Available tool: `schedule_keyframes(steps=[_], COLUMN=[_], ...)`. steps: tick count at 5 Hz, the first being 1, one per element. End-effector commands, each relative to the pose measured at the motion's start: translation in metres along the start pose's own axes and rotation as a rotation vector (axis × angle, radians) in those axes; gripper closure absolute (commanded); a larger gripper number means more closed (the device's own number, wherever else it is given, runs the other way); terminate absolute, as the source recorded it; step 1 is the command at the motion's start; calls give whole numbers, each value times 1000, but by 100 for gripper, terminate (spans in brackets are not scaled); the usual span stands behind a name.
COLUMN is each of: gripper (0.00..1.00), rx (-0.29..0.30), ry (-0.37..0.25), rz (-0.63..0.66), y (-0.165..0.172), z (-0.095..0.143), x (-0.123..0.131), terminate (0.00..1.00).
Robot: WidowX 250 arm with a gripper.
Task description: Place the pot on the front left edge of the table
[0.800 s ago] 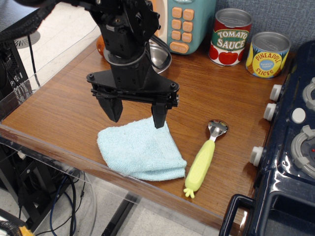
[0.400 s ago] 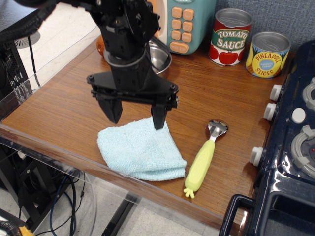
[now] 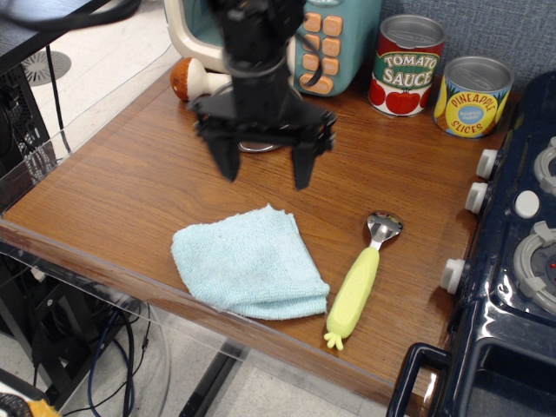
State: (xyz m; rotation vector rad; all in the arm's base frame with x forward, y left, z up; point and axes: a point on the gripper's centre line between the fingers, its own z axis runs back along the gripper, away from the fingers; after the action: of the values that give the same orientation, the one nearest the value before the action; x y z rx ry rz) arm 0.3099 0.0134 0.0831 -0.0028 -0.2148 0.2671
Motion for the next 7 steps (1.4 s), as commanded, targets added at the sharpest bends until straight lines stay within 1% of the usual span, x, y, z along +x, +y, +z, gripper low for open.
schedule_keyframes(steps=[1, 2, 3, 4, 6, 7], gripper=[0, 0, 0, 0, 0, 100], rx=[-1, 14, 42, 59, 66, 65], ry=[-104, -123, -147, -103, -60, -59], rz=[-86, -115, -134, -124, -133, -149], y=[-17, -21, -17, -6, 7, 6], z=[-4, -12, -20, -38, -63, -69], x=[87, 117, 137, 136, 131, 126], terminate=[0, 0, 0, 0, 0, 0])
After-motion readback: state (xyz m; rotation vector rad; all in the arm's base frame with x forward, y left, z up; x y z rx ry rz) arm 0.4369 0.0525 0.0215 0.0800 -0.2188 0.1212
